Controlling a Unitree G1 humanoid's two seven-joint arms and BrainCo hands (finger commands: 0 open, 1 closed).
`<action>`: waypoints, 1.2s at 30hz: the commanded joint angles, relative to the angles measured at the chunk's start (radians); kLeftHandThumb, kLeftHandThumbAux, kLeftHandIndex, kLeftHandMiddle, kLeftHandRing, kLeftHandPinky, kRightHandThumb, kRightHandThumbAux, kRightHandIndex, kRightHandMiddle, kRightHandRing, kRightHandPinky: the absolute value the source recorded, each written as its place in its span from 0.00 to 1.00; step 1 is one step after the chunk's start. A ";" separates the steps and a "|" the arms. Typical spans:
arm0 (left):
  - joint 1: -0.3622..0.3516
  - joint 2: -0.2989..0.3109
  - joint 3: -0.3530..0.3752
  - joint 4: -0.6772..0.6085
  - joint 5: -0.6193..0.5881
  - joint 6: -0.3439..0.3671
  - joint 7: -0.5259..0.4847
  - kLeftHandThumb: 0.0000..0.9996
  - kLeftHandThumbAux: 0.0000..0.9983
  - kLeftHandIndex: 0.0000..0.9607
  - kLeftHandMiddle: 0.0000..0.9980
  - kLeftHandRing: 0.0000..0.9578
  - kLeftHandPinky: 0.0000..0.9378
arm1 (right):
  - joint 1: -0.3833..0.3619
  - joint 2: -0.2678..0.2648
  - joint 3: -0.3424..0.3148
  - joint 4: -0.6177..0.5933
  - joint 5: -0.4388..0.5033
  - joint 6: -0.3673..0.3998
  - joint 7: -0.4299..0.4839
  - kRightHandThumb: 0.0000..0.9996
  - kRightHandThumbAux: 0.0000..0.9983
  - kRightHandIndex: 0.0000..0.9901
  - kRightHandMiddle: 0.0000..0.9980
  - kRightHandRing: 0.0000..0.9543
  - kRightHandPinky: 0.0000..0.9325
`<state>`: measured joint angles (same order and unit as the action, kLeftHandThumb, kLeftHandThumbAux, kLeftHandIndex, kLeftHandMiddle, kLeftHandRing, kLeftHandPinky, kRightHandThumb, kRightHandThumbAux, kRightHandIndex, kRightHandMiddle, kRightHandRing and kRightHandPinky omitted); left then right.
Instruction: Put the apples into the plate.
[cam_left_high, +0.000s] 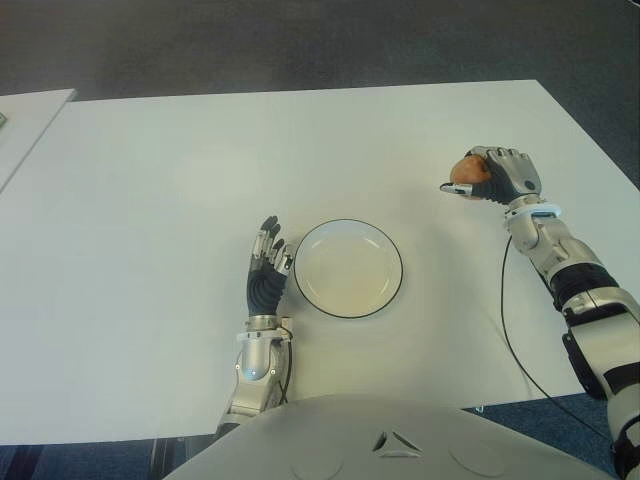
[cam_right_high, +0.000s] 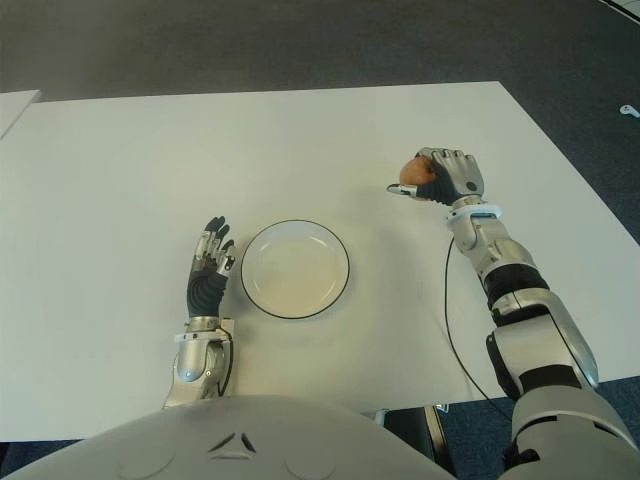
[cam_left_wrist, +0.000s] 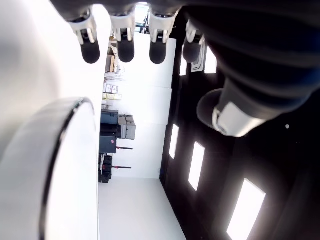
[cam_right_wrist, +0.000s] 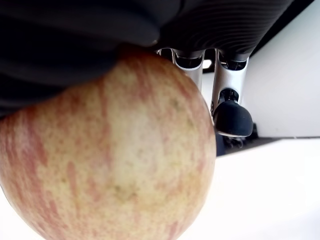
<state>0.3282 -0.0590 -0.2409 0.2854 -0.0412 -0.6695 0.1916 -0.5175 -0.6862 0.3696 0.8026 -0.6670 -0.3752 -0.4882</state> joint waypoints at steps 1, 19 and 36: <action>0.028 -0.118 0.000 0.083 -0.011 0.013 0.022 0.11 0.58 0.04 0.03 0.02 0.02 | 0.069 0.014 -0.017 -0.157 -0.010 0.010 0.020 0.74 0.71 0.45 0.86 0.87 0.90; 0.022 -0.127 -0.007 0.112 -0.062 -0.052 -0.018 0.14 0.56 0.05 0.04 0.03 0.04 | 0.262 0.117 -0.033 -0.631 -0.001 0.060 0.285 0.74 0.71 0.45 0.86 0.89 0.90; 0.012 -0.119 -0.004 0.110 -0.034 -0.018 0.002 0.13 0.59 0.05 0.05 0.02 0.01 | 0.373 0.173 0.027 -0.825 -0.111 0.024 0.360 0.74 0.71 0.44 0.86 0.89 0.90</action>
<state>0.3142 -0.0589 -0.2458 0.2955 -0.0587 -0.7035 0.1839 -0.1686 -0.5254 0.3748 0.0137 -0.7578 -0.3290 -0.1453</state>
